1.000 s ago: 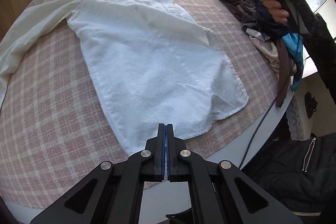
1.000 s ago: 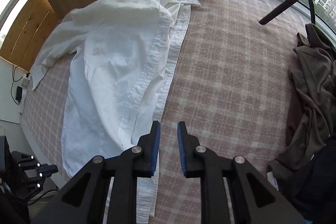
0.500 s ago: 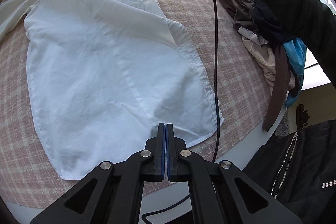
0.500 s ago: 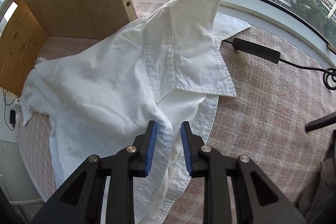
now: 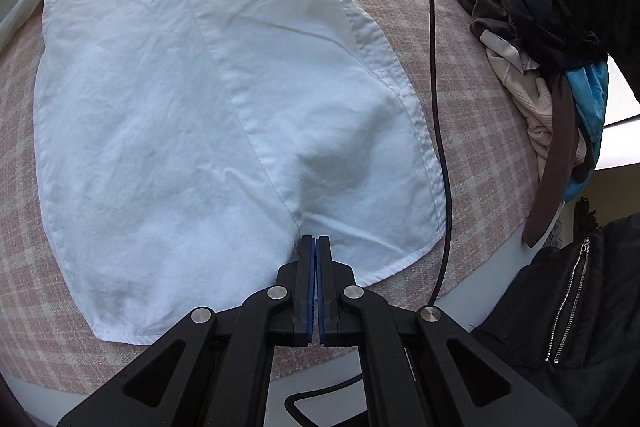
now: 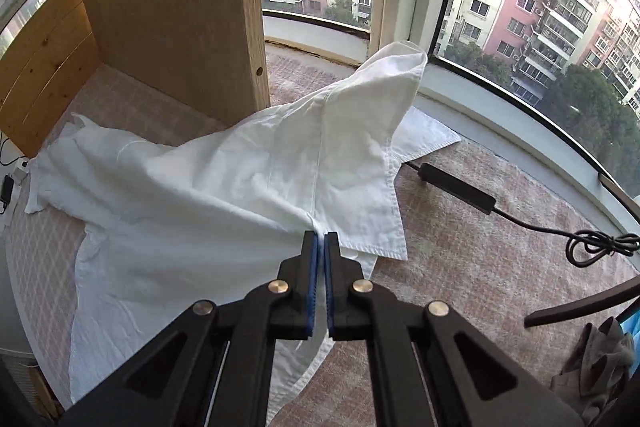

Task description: Fold clothes

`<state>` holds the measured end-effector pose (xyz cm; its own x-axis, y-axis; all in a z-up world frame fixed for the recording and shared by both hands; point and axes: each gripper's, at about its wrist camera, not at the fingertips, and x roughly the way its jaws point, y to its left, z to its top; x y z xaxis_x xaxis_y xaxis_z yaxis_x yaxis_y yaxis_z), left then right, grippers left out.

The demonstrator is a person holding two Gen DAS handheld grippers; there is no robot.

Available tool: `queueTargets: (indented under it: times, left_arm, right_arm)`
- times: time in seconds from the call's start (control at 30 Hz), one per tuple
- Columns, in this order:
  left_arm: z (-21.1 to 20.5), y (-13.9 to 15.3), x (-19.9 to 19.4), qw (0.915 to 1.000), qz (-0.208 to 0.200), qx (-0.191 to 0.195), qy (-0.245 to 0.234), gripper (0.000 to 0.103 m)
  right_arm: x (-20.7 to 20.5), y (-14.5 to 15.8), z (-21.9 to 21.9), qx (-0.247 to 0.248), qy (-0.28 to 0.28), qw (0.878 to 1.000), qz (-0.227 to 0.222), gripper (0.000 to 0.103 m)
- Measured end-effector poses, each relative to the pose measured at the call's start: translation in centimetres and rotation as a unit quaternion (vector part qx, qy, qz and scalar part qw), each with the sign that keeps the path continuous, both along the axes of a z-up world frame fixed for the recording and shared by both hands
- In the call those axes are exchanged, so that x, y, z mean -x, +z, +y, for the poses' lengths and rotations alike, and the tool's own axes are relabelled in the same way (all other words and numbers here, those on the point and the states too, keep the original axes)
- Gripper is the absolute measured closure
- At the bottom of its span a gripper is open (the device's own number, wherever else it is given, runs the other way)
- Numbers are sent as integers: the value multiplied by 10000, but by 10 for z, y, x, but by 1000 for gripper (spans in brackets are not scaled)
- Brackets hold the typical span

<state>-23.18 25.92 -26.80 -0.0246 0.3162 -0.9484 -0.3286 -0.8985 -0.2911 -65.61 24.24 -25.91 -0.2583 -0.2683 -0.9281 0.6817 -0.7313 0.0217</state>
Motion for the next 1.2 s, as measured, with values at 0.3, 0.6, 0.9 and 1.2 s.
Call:
queueTargets:
  times: [0.3, 0.6, 0.9, 1.2]
  left_arm:
    - [-20, 38, -10, 9992, 388, -21, 138, 102]
    - [17, 44, 8, 9968, 558, -520, -245, 99]
    - [50, 4, 13, 9969, 167, -348, -683, 95]
    - [51, 3, 8, 9966, 226, -198, -770, 95]
  right_arm:
    - [-17, -2, 28, 97, -157, 9979, -622, 69]
    - [-100, -33, 56, 199, 180, 9847, -1722, 69]
    - [-114, -20, 59, 556, 121, 9817, -1818, 101]
    - [-107, -50, 66, 144, 107, 9821, -1874, 74]
